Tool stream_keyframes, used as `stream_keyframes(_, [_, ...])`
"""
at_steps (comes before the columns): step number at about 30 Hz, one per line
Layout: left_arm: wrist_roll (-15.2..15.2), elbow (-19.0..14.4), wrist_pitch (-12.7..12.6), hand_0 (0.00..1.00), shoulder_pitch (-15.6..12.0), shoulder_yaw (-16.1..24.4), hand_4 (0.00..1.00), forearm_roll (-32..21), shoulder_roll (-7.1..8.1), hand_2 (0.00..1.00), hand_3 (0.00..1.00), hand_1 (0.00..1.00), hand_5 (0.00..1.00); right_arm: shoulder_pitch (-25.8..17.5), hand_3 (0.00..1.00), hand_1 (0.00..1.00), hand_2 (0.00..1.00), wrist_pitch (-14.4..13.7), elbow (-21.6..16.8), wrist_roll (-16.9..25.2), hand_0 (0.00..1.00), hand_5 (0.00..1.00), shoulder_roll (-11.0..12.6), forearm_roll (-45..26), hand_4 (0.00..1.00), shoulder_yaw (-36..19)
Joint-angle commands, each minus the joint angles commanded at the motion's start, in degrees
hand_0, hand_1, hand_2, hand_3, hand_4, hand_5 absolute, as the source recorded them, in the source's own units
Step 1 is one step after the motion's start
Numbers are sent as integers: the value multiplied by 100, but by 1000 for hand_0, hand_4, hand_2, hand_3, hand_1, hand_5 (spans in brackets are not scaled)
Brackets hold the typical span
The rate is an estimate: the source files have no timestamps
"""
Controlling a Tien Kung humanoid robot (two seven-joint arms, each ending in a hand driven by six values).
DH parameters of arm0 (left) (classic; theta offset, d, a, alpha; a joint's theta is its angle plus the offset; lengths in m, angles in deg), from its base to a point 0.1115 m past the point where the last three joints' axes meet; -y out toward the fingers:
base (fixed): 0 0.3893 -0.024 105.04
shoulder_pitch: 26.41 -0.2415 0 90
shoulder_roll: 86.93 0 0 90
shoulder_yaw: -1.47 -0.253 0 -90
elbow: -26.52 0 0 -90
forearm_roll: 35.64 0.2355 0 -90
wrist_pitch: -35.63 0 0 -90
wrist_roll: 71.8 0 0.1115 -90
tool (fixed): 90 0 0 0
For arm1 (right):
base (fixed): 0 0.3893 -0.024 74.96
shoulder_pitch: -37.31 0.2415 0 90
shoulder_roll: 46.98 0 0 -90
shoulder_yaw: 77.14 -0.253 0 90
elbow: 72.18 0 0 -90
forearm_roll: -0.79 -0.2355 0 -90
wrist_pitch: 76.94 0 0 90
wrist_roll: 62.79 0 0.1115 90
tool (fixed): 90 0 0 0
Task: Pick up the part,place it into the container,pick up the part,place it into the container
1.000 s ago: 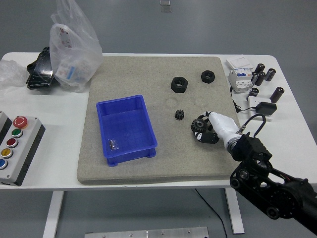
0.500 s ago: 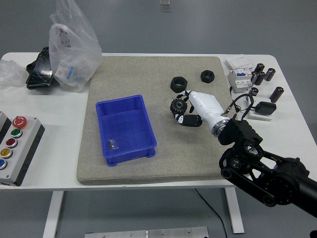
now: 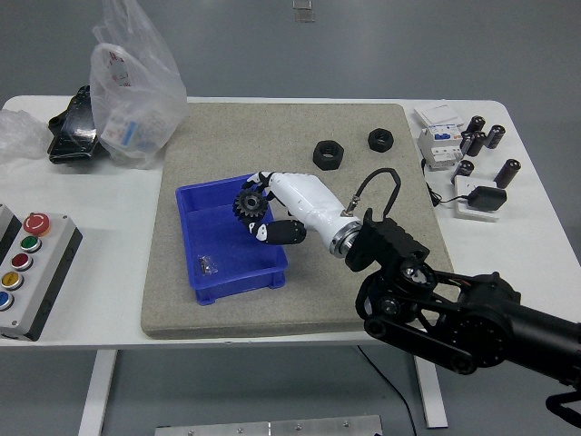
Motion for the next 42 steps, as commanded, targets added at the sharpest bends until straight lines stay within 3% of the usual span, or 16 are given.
stream_keyframes(7, [19,0,6,615,25,-8,711,-7,4,568,630,590,252,-7,897,744,895,131,21,-39,350,277,2,-92,688,45])
stream_keyframes(15, [30,0,10,614,25,-1,712,2,7,568,630,591,255,-182,881,719,881,-62,100,-89,335,281,64,48,703,-493])
stream_keyframes(21, [23,0,7,614,11,6,713,13,-1,568,631,590,256,-283,868,697,866,-36,644,-178,327,289,150,122,717,-886])
stream_keyframes(29, [29,0,9,614,27,-12,713,5,1,568,631,590,256,-255,865,685,855,-10,1353,-107,321,296,15,-162,725,-503])
stream_keyframes(30, [29,0,9,614,29,-14,713,4,1,568,630,590,256,-243,839,633,760,0,1439,-99,311,333,-5,-160,715,-461])
stream_keyframes(35, [29,0,10,614,32,-33,713,-8,1,568,630,590,256,-198,839,633,760,36,1778,-79,311,333,-49,-64,715,-383])
stream_keyframes(36, [28,0,10,614,32,-36,713,-9,0,568,630,590,255,-193,671,534,599,44,1823,-78,292,271,-53,-33,321,-380])
stream_keyframes(41, [25,0,12,614,30,-48,713,-13,-6,568,630,590,255,-191,671,534,599,71,2011,-56,292,271,-85,33,321,-346])
stream_keyframes(42, [26,0,12,614,30,-52,712,-15,-7,568,629,590,256,-192,603,502,567,68,2034,-49,285,286,-91,25,209,-336])
